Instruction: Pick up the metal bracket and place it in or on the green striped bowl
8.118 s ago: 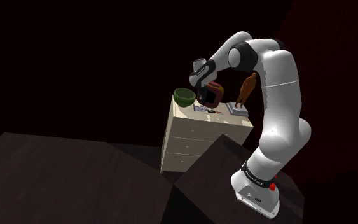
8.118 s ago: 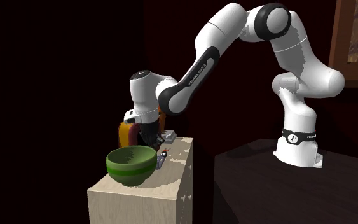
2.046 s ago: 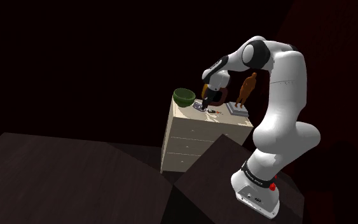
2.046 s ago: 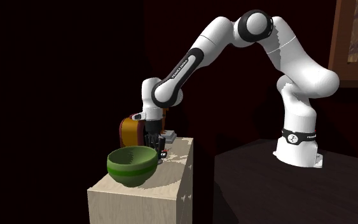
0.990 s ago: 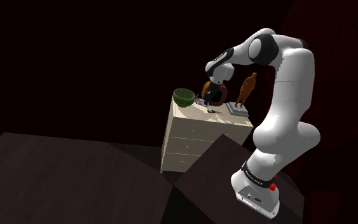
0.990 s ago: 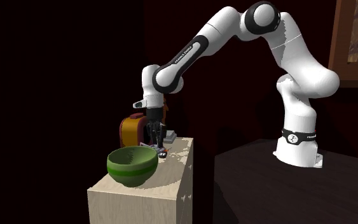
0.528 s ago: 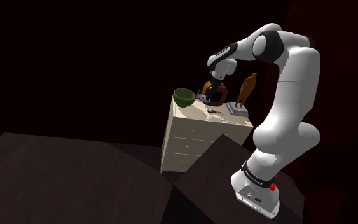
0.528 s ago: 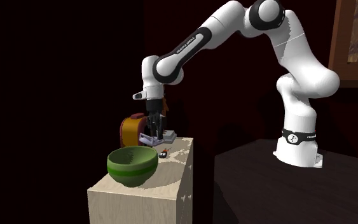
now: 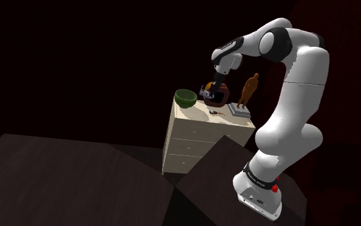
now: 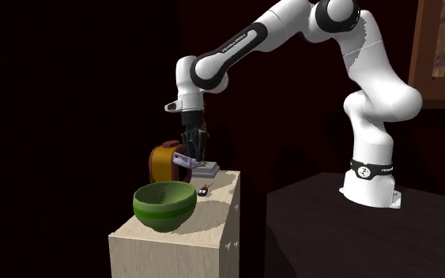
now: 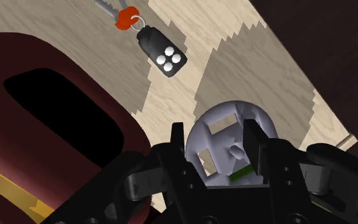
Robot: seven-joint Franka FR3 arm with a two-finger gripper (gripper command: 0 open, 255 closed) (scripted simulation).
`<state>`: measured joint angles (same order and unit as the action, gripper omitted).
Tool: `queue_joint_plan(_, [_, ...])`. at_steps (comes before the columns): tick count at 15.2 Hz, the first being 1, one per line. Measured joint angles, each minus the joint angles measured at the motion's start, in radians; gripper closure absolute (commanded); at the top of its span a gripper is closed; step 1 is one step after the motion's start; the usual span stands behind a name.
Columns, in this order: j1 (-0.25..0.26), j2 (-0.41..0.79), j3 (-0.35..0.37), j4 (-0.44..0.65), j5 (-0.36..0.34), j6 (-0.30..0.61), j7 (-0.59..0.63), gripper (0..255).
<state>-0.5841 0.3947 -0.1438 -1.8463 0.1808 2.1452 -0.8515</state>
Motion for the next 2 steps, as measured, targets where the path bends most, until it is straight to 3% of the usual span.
queue_joint_plan(2, [-0.001,-0.01,-0.002,0.01,-0.003,-0.02,0.002,255])
